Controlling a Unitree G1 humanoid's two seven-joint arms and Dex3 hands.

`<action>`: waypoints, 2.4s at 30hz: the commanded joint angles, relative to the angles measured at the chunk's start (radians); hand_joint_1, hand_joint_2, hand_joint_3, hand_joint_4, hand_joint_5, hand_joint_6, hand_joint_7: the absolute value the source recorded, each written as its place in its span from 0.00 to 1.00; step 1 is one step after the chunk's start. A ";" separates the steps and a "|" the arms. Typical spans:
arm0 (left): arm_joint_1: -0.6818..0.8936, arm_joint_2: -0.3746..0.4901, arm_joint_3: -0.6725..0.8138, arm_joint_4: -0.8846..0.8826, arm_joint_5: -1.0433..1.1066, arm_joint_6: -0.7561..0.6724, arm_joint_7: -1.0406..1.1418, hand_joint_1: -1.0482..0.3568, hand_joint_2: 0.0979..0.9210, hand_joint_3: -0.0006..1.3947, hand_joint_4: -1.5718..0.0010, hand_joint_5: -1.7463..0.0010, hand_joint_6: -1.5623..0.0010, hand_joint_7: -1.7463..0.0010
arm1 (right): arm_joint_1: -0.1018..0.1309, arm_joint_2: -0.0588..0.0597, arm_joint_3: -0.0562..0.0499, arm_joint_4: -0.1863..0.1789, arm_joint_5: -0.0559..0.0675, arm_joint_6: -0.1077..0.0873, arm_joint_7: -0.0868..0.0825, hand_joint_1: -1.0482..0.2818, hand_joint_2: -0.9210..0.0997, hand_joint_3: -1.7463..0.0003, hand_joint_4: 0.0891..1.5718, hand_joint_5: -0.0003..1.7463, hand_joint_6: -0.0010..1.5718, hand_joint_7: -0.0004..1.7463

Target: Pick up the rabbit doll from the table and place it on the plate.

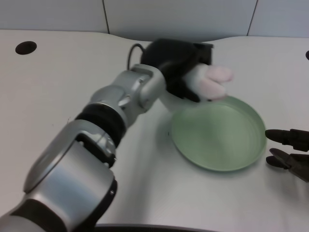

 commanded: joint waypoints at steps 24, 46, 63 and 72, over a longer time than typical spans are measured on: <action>0.015 -0.125 -0.086 0.024 0.042 0.004 -0.070 0.54 0.96 0.00 0.56 0.03 0.58 0.26 | 0.003 -0.006 0.038 0.029 -0.025 -0.129 0.004 0.45 0.00 0.90 0.70 0.01 0.60 0.02; -0.005 -0.109 -0.158 0.034 0.130 0.108 -0.094 0.31 0.99 0.01 0.92 0.75 0.82 0.91 | 0.034 -0.002 0.041 -0.048 -0.041 -0.057 -0.016 0.46 0.00 0.90 0.68 0.00 0.55 0.00; -0.011 -0.099 -0.133 0.031 0.106 0.132 -0.118 0.00 1.00 0.09 1.00 1.00 1.00 1.00 | 0.022 -0.004 0.029 -0.022 -0.024 -0.063 -0.010 0.47 0.00 0.90 0.69 0.00 0.54 0.00; -0.038 -0.031 -0.017 0.005 0.002 0.057 -0.151 0.00 1.00 0.13 1.00 1.00 1.00 1.00 | 0.012 0.002 0.016 -0.009 -0.020 -0.051 -0.032 0.47 0.00 0.91 0.69 0.01 0.54 0.00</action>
